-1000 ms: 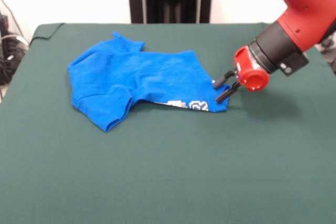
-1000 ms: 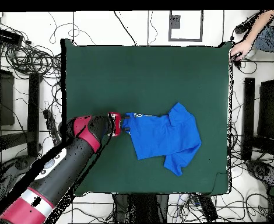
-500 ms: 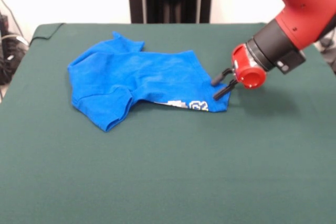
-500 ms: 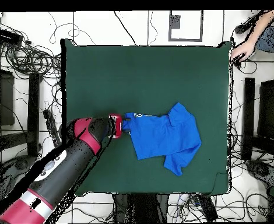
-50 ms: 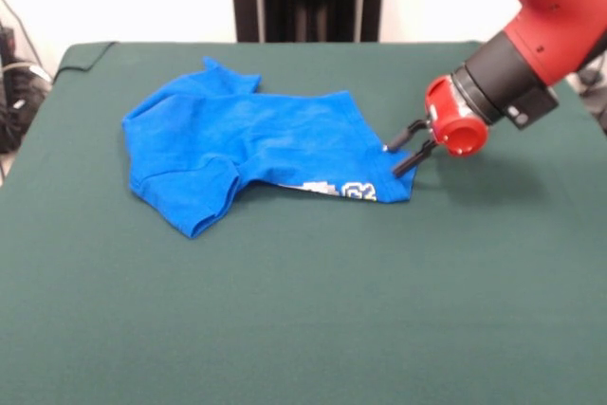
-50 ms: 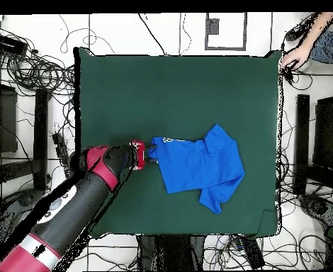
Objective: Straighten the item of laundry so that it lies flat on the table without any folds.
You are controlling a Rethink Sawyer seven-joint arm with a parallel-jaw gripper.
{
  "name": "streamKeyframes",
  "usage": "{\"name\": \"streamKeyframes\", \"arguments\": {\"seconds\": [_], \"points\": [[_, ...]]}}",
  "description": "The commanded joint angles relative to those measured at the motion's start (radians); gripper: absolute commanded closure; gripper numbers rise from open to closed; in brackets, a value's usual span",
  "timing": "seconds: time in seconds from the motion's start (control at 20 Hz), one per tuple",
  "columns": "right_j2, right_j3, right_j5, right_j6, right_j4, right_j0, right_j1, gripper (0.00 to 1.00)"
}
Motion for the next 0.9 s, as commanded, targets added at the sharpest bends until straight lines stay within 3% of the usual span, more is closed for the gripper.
{"name": "streamKeyframes", "arguments": {"seconds": [0.05,0.9], "points": [[0.154,0.058,-0.028,0.148,0.034,0.029,0.033,0.00],[0.146,0.028,-0.151,0.166,0.048,0.006,0.110,0.00]]}}
